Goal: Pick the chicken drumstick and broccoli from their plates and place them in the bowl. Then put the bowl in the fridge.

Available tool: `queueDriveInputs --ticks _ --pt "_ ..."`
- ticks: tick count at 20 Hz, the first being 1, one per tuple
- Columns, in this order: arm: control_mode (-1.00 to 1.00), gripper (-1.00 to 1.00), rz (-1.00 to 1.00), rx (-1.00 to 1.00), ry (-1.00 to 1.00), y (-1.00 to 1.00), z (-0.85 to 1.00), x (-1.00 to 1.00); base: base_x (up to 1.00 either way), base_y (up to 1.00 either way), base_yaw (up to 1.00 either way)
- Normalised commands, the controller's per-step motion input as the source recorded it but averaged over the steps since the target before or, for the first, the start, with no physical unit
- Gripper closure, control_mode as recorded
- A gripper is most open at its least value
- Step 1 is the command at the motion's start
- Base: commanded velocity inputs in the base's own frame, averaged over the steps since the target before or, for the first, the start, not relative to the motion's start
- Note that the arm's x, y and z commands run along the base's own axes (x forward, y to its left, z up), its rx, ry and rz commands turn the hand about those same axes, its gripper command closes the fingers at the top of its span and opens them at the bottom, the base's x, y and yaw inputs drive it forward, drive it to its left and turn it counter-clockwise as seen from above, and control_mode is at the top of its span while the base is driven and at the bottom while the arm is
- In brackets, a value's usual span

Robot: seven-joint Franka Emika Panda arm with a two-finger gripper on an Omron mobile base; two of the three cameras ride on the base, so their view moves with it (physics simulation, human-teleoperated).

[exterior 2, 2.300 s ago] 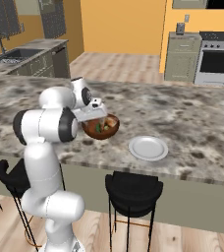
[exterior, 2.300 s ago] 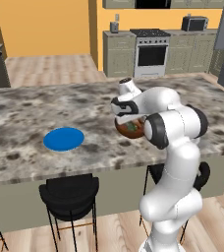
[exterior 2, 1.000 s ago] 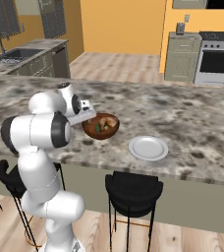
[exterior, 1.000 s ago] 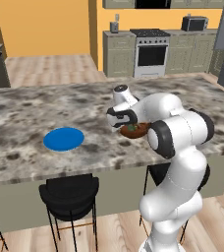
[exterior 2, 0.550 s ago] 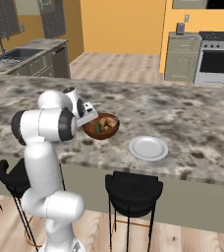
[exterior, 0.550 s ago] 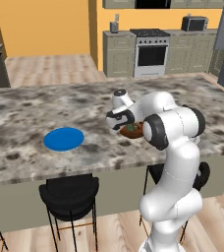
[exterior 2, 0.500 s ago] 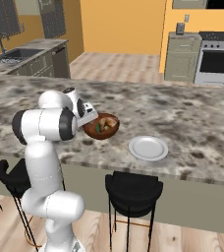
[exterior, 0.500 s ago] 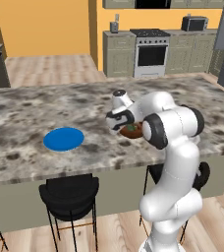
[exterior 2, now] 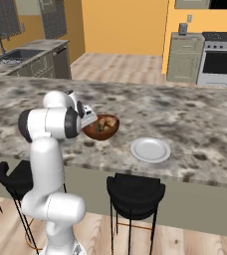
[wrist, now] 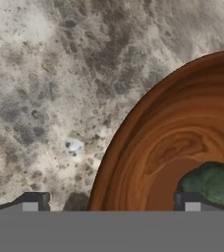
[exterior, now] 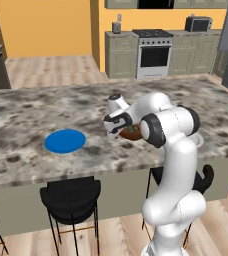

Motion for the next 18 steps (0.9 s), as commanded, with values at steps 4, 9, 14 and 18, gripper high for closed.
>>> queueDriveInputs --ticks 4,9,14,18 --pt "-1.0 1.0 0.01 0.0 0.0 -0.01 -0.21 0.06 0.0 0.0 0.0" --pt "-1.0 1.0 0.0 0.0 0.0 -0.16 -0.13 -0.05 0.0 0.0 0.0" --pt "-1.0 1.0 0.0 0.0 0.0 -0.22 -0.04 -0.12 0.0 0.0 0.0" --pt "-1.0 1.0 0.0 0.0 -0.01 -0.07 0.04 -0.13 0.0 0.0 0.0"
